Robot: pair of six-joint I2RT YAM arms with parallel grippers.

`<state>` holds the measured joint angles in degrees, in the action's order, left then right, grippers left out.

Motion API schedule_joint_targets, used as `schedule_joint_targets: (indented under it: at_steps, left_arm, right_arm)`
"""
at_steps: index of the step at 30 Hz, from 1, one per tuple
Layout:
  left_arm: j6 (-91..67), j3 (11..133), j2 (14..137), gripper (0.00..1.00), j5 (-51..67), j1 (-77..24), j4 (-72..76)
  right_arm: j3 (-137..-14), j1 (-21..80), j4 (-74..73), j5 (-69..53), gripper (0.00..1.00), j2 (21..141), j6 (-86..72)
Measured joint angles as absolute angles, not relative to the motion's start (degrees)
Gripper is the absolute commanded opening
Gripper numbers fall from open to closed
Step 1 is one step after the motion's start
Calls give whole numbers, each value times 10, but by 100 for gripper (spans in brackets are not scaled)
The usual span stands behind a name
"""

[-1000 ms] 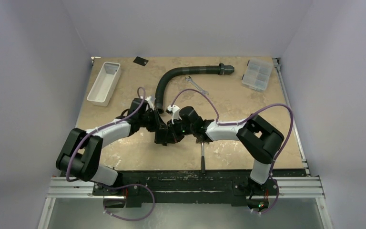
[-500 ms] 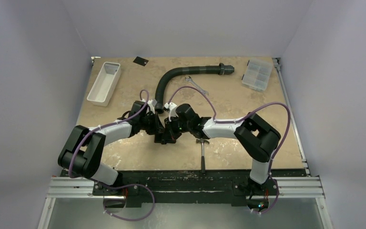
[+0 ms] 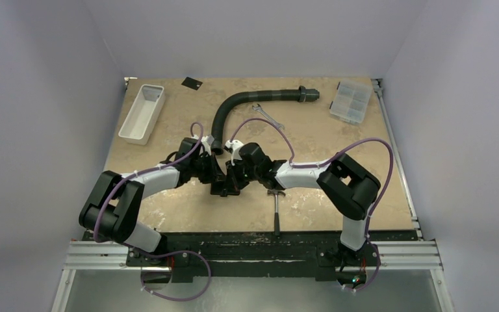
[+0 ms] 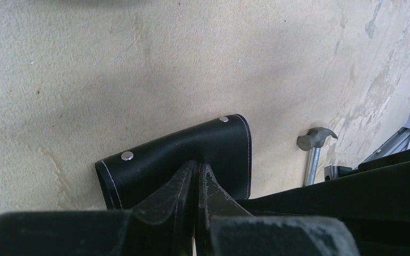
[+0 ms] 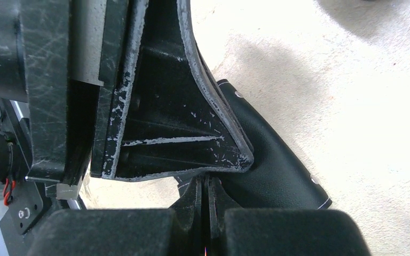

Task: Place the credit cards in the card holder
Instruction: Close the card holder at the center of the board.

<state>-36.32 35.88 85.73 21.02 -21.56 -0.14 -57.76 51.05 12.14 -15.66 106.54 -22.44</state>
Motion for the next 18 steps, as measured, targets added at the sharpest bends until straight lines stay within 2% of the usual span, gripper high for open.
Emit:
schedule_joint_targets:
  at_steps: [18]
  left_arm:
    - [-363,349,859,0,210,-215,26]
  right_arm:
    - [-523,514,221,-110,0,1048,-206]
